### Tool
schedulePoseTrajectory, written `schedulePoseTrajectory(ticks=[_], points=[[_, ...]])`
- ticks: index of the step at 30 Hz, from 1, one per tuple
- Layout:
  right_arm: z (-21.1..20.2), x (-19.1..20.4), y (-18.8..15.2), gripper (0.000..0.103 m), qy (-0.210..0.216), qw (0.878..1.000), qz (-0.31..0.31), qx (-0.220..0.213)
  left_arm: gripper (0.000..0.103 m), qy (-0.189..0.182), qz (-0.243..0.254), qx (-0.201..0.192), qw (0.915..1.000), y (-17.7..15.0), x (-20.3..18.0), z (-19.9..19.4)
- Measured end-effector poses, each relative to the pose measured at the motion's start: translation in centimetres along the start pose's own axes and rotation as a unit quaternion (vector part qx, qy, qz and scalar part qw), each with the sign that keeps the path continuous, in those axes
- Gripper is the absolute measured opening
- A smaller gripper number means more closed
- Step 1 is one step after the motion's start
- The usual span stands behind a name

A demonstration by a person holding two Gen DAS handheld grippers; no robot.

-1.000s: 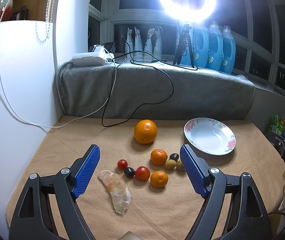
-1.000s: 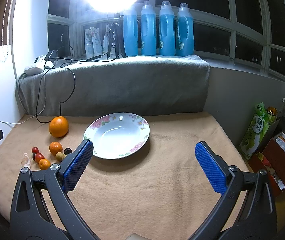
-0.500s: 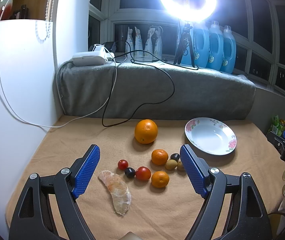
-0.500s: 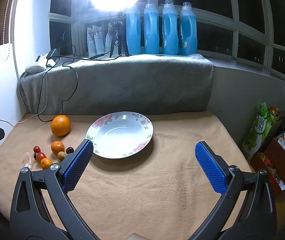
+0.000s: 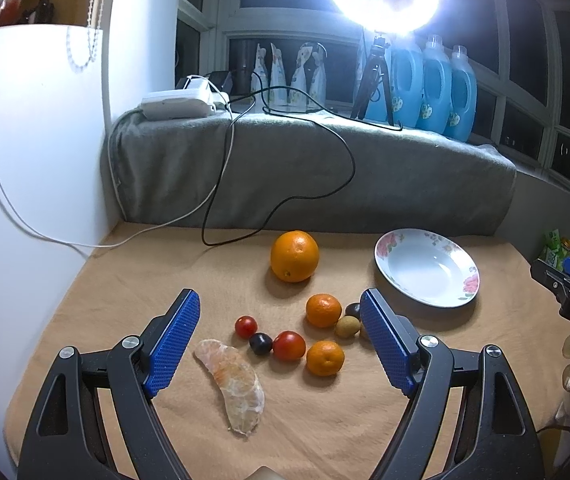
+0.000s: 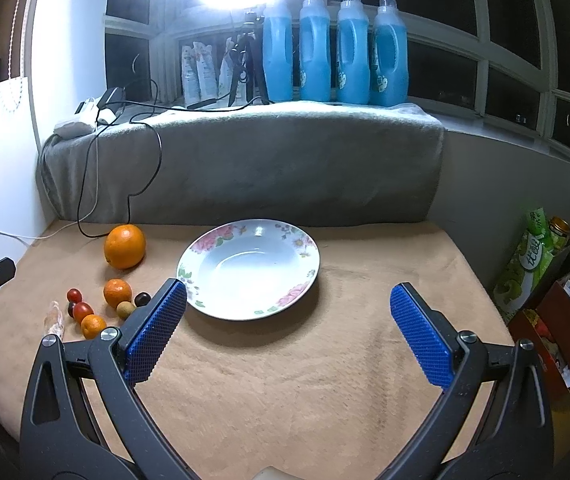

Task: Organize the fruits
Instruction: 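Move the right tool to the large orange and open around it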

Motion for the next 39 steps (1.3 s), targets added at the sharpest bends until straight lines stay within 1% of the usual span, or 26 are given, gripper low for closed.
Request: schedulePoseTrajectory(ticks=[9,15,20,22,27,34,37,39], points=[[1.8,2.2,0.7,0.103,0.031,0.999,-0.026,0.013,0.082,-0.018,-0.012,0.018,0.9996,-0.4,0.8,1.7],[3.7,4.6,1.6,0.103,0.069,0.996,-0.049,0.029,0.082,-0.041,-0.015,0.033,0.9985,-0.5,1.2,3.3],[5.8,7.0,2.4,0.103,0.101,0.992,-0.063,0.052,0.082,-0.065,-0.030,0.048,0.9963,-0.6,1.7,5.0],[6.7,8.0,2.6,0.103,0.118,0.989,-0.065,0.065,0.082,-0.072,-0.033,0.052,0.9955,-0.5,1.9,5.7],[9.8,10.5,2.8,0.103,0.167,0.978,-0.060,0.111,0.078,-0.095,-0.044,0.065,0.9924,-0.2,2.3,7.4],[13.4,13.8,3.1,0.103,0.203,0.965,-0.058,0.154,0.077,-0.119,-0.056,0.088,0.9874,-0.1,2.6,10.1],[15.0,15.1,3.3,0.103,0.220,0.958,-0.048,0.178,0.072,-0.129,-0.064,0.101,0.9845,-0.1,2.8,11.5],[15.9,15.9,3.2,0.102,0.229,0.953,-0.041,0.192,0.072,-0.132,-0.068,0.107,0.9831,-0.1,3.0,12.0]])
Point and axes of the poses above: each gripper's, at about its wrist camera, not at the fingertips, and z roughly the way its jaws point, x to its left, y to its top, the point moved 7 cm from there along z, roughly the way its jaws point, and after that the axes turned 6 degrees about -y, right-handed, at the moved point
